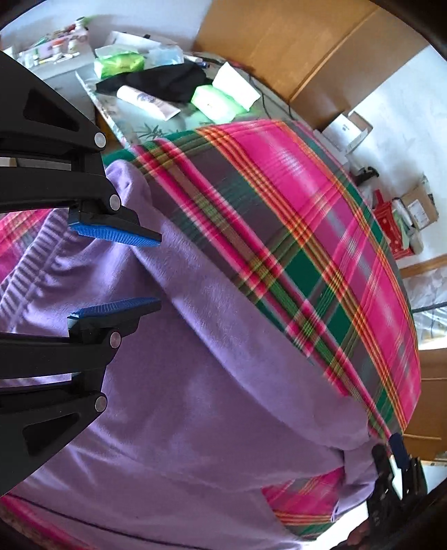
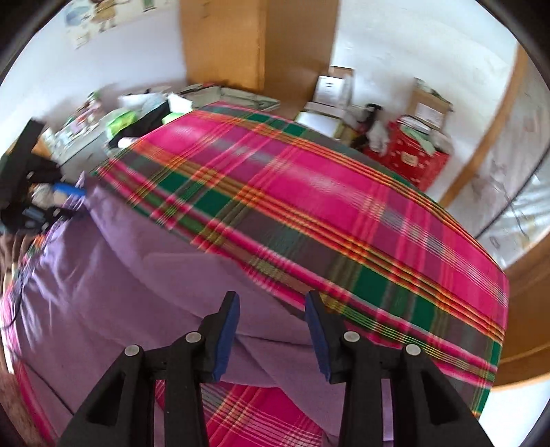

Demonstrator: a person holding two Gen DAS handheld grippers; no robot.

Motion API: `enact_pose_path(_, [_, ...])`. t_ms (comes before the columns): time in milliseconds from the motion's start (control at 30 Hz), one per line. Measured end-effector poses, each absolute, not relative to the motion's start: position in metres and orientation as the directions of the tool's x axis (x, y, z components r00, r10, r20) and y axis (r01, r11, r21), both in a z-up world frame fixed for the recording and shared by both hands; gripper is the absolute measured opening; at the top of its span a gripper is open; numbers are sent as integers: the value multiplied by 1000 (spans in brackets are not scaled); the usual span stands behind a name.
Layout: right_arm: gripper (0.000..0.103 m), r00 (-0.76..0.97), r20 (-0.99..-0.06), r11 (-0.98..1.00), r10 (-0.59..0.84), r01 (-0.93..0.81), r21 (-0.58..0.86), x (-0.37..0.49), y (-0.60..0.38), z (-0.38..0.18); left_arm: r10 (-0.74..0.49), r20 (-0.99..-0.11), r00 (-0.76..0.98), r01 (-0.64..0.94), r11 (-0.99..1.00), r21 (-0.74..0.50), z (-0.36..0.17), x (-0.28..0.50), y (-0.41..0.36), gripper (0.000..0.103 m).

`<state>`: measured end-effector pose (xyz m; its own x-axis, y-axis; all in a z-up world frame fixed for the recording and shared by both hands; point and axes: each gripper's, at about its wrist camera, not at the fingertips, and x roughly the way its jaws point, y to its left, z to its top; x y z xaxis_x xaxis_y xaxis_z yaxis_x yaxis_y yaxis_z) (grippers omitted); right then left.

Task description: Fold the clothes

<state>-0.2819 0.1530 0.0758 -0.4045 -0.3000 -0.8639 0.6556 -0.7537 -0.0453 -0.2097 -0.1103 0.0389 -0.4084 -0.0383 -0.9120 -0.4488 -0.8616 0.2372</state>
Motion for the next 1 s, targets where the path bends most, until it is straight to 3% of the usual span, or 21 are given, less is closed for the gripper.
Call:
enact_pose_path(100, [42,-394,-868,-718,-304,693,-63,-274,151,71,-60,-903,-425,-427,-867,258,33,-212,-114,32])
enact_pose_path(300, [42,-483,-861,-630,-159,721,-288,-259,141,50,-91,-888,-450,-380,-881,283,25,-222,-121,32])
enact_pose_path(567, [41,-516,-848,-630,-123,701,-335,-271,132,36,-103,-878,-468,-328,-902,281,21,-233,-125,35])
enact_pose_path(667, [22,-521,-842,-674,-141,673,-303,-283,135,41,-94,-879,-467,-310,-914,263,22,-235,-128,35])
enact_pose_path(800, [12,-549,-827,-754,-121,593,-283,-303,141,43,-71,-882,-465,-269,-938,217,24,-238,-137,35])
enact_pose_path(933, [13,-453,-857,-755,-245,644,-124,-304,147,50,-58,-883,-466,-209,-962,174,26,-238,-150,35])
enact_pose_path(1000, [36,-455,-852,-704,-258,693,-156,-289,139,51,-55,-883,-466,-174,-973,153,26,-238,-157,35])
